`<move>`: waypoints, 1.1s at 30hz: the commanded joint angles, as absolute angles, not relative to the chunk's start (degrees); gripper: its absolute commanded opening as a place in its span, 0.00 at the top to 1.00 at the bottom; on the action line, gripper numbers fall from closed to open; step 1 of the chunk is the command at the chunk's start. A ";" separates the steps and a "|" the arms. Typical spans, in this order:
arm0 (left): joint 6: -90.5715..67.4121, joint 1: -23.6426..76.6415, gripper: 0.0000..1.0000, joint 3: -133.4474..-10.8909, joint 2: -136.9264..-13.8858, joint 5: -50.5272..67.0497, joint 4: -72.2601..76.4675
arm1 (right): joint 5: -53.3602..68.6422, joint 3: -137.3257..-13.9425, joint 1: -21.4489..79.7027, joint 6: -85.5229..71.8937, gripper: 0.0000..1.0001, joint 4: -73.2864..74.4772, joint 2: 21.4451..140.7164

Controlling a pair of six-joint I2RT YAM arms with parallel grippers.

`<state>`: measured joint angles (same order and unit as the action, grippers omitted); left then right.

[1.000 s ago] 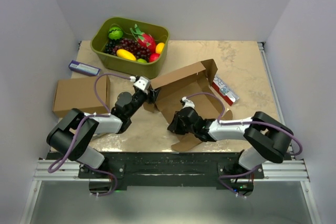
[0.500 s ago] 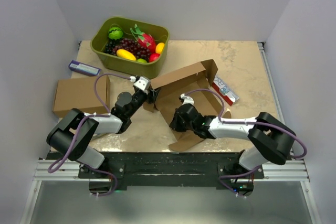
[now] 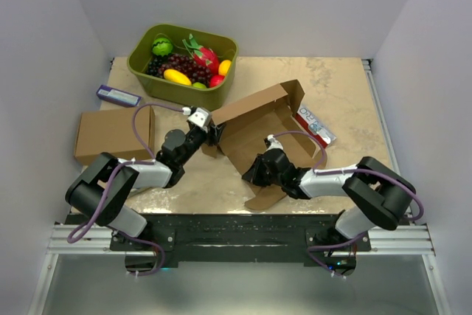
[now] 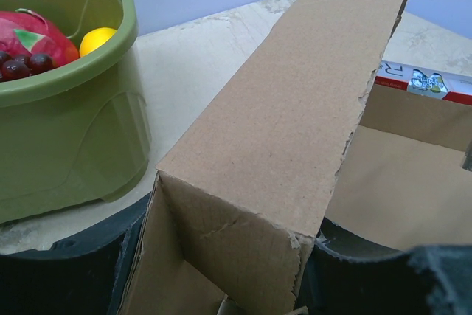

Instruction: Fold the paper box

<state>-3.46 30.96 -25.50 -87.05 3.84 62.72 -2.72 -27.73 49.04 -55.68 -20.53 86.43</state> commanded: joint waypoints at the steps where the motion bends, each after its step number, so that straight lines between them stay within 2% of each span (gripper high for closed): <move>1: -0.97 31.11 0.74 -24.79 -86.13 4.39 63.90 | -2.73 -24.43 46.85 -56.69 0.98 -19.95 88.95; 11: -0.97 31.11 0.74 -24.96 -86.40 4.48 63.98 | -3.43 -27.60 45.35 -52.56 0.96 -15.64 82.27; 33: -0.79 31.29 0.74 -24.87 -86.31 5.01 63.99 | -0.88 -19.69 38.59 -62.49 0.99 -23.20 90.26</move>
